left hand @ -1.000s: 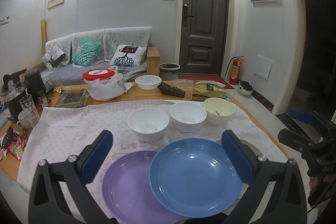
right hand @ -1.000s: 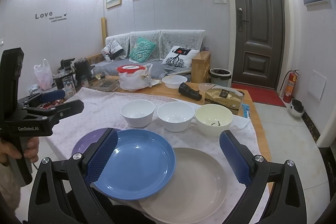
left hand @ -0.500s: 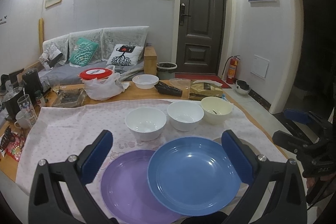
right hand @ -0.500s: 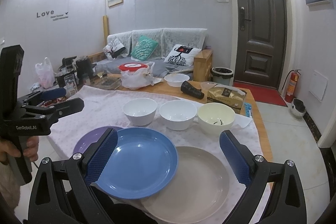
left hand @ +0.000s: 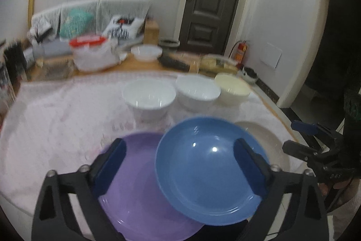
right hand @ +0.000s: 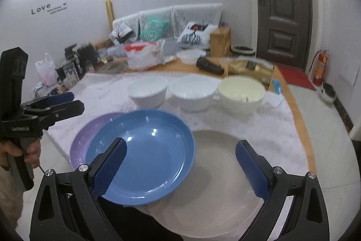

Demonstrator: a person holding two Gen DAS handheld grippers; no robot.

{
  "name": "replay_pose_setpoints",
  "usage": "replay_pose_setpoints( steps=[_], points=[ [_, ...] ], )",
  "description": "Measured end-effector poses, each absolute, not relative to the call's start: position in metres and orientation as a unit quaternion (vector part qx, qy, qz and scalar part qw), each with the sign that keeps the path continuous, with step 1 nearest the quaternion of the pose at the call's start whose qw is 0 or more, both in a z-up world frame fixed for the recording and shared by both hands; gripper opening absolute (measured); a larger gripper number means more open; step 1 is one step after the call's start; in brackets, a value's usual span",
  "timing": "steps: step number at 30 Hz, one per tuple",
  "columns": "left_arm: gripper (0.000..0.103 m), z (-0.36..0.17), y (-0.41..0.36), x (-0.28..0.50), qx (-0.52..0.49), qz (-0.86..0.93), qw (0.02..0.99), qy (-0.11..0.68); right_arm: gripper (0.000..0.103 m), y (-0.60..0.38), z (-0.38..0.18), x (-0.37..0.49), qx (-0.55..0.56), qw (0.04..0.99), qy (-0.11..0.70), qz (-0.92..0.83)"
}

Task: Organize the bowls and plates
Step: 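Grasp the blue plate rim with both tools and lift it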

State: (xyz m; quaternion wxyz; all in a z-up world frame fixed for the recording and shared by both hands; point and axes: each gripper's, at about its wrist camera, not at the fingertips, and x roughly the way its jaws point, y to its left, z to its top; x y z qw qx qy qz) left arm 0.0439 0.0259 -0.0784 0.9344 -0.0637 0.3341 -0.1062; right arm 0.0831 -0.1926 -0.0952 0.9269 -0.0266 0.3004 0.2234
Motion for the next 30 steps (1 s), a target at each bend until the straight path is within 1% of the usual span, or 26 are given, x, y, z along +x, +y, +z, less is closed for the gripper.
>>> replay_pose_setpoints(
  steps=[2,4,5,7,8,10,11,13,14,15,16,18,19,21,30],
  points=[
    [0.082,-0.094,0.030,0.053,-0.077,-0.108,0.925,0.355,0.081,-0.192,-0.108,0.092,-0.024,0.921,0.317,0.224],
    [0.070,-0.108,0.034,0.060,-0.092,-0.113,0.915,0.376,0.077,-0.191,-0.121,0.100,-0.021,0.916,0.333,0.224],
    [0.067,-0.115,0.036,0.063,-0.096,-0.114,0.911,0.384,0.073,-0.190,-0.126,0.104,-0.022,0.913,0.340,0.224],
    [0.056,-0.126,0.037,0.069,-0.102,-0.114,0.905,0.398,0.069,-0.189,-0.136,0.111,-0.021,0.908,0.352,0.225],
    [0.053,-0.130,0.036,0.071,-0.104,-0.114,0.902,0.404,0.066,-0.189,-0.140,0.113,-0.021,0.906,0.356,0.226],
    [0.043,-0.138,0.036,0.075,-0.109,-0.115,0.896,0.415,0.060,-0.188,-0.147,0.117,-0.020,0.902,0.366,0.228],
    [0.041,-0.142,0.036,0.076,-0.112,-0.118,0.893,0.419,0.057,-0.187,-0.150,0.119,-0.020,0.900,0.371,0.230],
    [0.032,-0.146,0.037,0.078,-0.117,-0.122,0.890,0.424,0.050,-0.184,-0.155,0.119,-0.021,0.896,0.378,0.233],
    [0.030,-0.147,0.037,0.078,-0.117,-0.123,0.889,0.425,0.046,-0.184,-0.156,0.119,-0.021,0.894,0.382,0.235],
    [0.025,-0.148,0.037,0.078,-0.117,-0.125,0.889,0.426,0.041,-0.183,-0.158,0.120,-0.023,0.892,0.384,0.235],
    [0.021,-0.148,0.037,0.078,-0.117,-0.126,0.888,0.426,0.039,-0.183,-0.159,0.120,-0.024,0.892,0.385,0.236],
    [0.019,-0.149,0.036,0.079,-0.114,-0.126,0.889,0.426,0.031,-0.182,-0.160,0.119,-0.025,0.890,0.388,0.239],
    [0.016,-0.149,0.035,0.079,-0.110,-0.126,0.889,0.426,0.030,-0.182,-0.160,0.119,-0.025,0.889,0.389,0.240],
    [0.013,-0.149,0.034,0.079,-0.107,-0.125,0.889,0.427,0.025,-0.181,-0.161,0.118,-0.027,0.888,0.390,0.243],
    [0.013,-0.140,0.026,0.081,-0.091,-0.125,0.891,0.426,0.025,-0.183,-0.156,0.115,-0.032,0.894,0.381,0.232]
  ],
)
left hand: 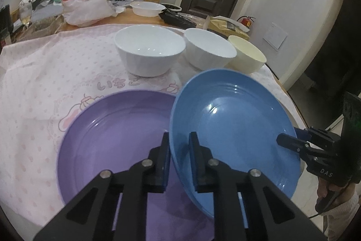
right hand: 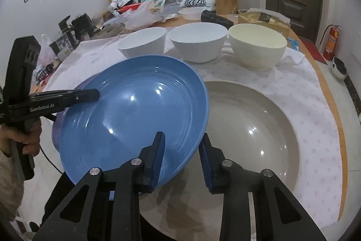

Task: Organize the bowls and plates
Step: 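Grasp the blue plate rim with both tools and lift it, then lower the blue plate onto the beige plate and open both tools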

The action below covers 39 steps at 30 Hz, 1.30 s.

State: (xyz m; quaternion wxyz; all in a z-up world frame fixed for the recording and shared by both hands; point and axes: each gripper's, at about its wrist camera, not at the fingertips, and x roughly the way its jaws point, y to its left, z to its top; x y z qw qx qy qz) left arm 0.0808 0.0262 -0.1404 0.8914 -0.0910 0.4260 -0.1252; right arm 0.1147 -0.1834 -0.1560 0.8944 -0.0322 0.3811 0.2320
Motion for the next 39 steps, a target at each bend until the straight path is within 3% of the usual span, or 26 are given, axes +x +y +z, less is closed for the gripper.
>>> replay_pose_setpoints(
  steps=[22,39],
  points=[
    [0.014,-0.127,-0.087,0.097,-0.002,-0.168,0.880,0.445,0.028,-0.272,-0.151,0.098,-0.021,0.921,0.357,0.156],
    [0.015,-0.140,-0.102,0.099,0.070,-0.146,0.878,0.451,0.029,-0.271,-0.165,0.111,-0.052,0.913,0.381,0.137]
  ],
)
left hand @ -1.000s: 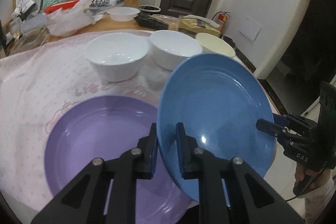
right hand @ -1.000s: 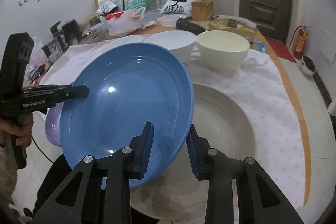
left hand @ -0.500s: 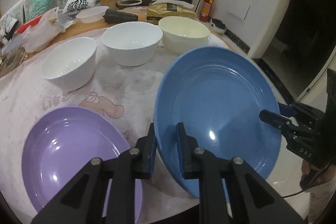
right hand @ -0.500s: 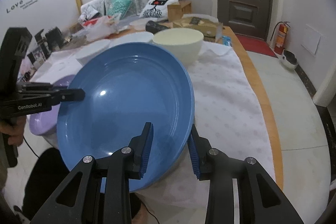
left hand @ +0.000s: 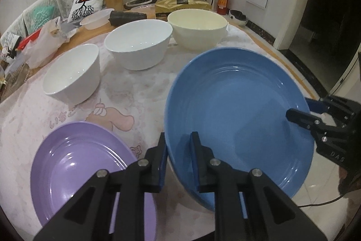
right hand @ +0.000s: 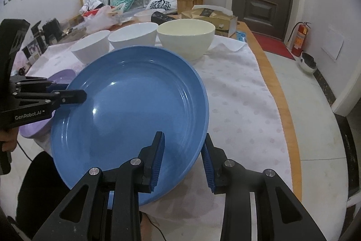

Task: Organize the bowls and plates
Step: 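Lower the blue plate onto the beige plate and open both tools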

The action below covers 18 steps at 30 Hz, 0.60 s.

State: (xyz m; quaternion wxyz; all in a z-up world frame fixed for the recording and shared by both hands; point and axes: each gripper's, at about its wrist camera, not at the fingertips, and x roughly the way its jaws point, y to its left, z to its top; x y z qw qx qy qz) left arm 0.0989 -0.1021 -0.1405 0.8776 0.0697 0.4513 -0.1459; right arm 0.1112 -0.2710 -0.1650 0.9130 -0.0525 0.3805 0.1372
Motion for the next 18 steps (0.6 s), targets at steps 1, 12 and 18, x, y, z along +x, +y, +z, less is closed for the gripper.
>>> replay_pose_setpoints(
  steps=[1,12,18],
  points=[
    [0.015,-0.1405,-0.1024,0.0987,0.074,-0.144,0.879,0.449,0.029,-0.2707,-0.1649,0.1116,-0.054,0.913,0.381,0.136],
    [0.019,-0.1454,-0.1045,0.1030,0.096,-0.130,0.879,0.448,0.033,-0.2646,-0.1685,0.1193,-0.065,0.906,0.398,0.126],
    [0.035,-0.1419,-0.1027,0.1032,0.090,-0.134,0.883,0.440,0.034,-0.2637,-0.1659,0.1188,-0.067,0.907,0.399,0.118]
  ],
)
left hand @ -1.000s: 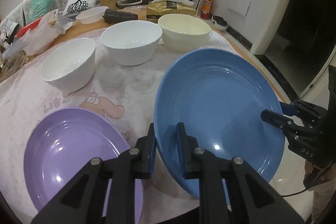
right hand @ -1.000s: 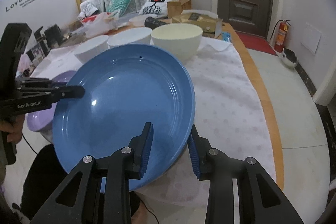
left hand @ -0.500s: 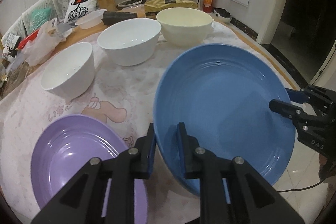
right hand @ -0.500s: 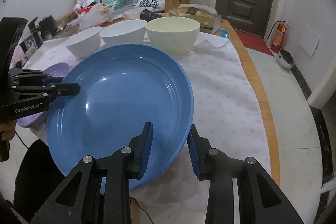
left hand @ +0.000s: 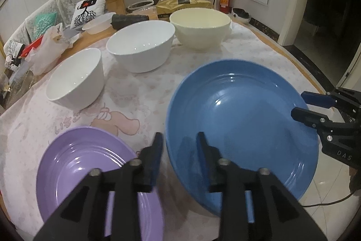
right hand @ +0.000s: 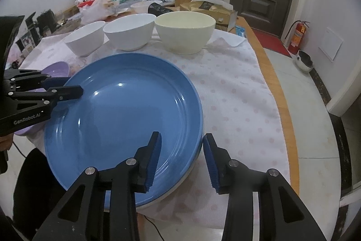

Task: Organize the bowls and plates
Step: 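Lower the blue plate onto the beige plate and open both tools, then grasp the purple plate rim with both tools and lift it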

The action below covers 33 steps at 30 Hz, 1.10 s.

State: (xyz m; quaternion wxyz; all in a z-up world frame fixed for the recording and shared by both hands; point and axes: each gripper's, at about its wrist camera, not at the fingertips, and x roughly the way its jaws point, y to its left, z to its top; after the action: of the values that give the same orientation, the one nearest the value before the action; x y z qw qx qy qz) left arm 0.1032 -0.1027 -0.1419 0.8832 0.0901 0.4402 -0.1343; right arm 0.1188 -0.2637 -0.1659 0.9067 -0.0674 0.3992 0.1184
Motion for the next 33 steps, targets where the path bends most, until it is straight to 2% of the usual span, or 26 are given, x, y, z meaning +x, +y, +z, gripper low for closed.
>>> replay_pose_setpoints(
  steps=[1,4,7,17,26,33],
  points=[
    [0.038,-0.139,-0.101,0.103,0.086,-0.135,0.886,0.436,0.034,-0.263,-0.164,0.118,-0.068,0.908,0.397,0.116],
    [0.038,-0.127,-0.092,0.101,0.067,-0.136,0.893,0.423,0.035,-0.262,-0.152,0.114,-0.068,0.913,0.387,0.113],
    [0.041,-0.110,-0.075,0.095,0.043,-0.136,0.904,0.404,0.042,-0.255,-0.135,0.108,-0.054,0.917,0.371,0.133],
    [0.046,-0.080,0.034,0.057,-0.021,-0.073,0.931,0.357,0.043,-0.177,-0.111,0.106,-0.012,0.902,0.358,0.242],
    [0.046,-0.107,0.123,0.037,-0.088,-0.046,0.925,0.365,0.038,-0.094,-0.123,0.104,-0.037,0.880,0.392,0.265],
    [0.046,-0.147,0.143,0.038,-0.123,-0.058,0.911,0.390,0.032,-0.068,-0.142,0.098,-0.041,0.883,0.412,0.223]
  ],
)
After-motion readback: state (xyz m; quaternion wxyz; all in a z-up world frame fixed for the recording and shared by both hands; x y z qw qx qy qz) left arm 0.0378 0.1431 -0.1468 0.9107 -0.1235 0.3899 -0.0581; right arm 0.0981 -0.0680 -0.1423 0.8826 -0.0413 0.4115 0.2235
